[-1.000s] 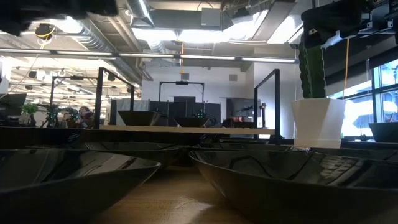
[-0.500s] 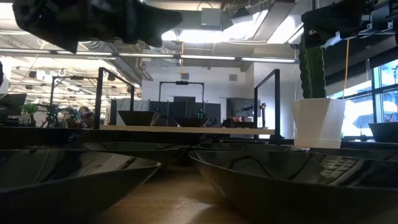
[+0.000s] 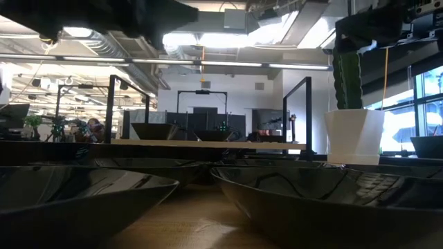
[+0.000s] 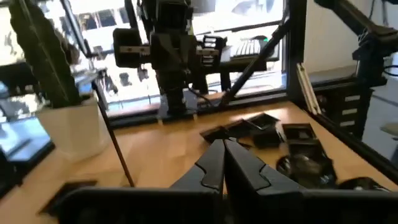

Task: Pick & Place Mini shaped plates
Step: Stack the distorted square plate on the top of the distorted square plate on the shelf

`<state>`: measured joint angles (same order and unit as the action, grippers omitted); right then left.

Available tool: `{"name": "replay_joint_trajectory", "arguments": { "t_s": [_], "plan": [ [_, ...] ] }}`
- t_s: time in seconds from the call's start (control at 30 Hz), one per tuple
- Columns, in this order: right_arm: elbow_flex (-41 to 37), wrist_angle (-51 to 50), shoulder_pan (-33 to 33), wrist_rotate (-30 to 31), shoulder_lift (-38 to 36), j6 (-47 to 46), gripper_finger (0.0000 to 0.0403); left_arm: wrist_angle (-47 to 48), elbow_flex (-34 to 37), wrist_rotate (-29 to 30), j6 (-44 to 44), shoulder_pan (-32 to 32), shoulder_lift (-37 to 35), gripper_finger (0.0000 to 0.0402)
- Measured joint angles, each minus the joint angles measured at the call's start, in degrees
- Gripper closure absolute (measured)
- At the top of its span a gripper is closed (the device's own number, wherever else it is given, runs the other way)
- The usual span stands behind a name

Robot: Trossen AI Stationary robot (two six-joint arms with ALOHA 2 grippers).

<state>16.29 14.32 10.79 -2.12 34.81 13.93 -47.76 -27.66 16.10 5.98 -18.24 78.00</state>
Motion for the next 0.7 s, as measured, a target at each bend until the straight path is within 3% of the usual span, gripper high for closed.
{"name": "replay_joint_trajectory", "arguments": {
  "t_s": [0.17,0.33,0.53,0.7],
  "plan": [
    [-3.8,1.5,0.0,-3.1,0.9,-0.5,0.0377,6.1,-0.3,10.7,-5.3,-8.4,-3.2,0.0398],
    [-6.4,2.7,0.0,-3.5,0.8,1.0,0.0377,19.9,-5.3,32.0,-10.3,-21.4,-7.2,0.0400],
    [-6.4,2.8,0.0,-3.5,0.7,3.3,0.0377,40.3,-21.1,53.2,-23.6,-37.6,-5.1,0.0399],
    [-6.4,3.0,0.0,-3.7,0.7,2.6,0.0377,47.1,-35.4,58.2,-25.6,-44.8,3.5,0.0399]
  ]
}}
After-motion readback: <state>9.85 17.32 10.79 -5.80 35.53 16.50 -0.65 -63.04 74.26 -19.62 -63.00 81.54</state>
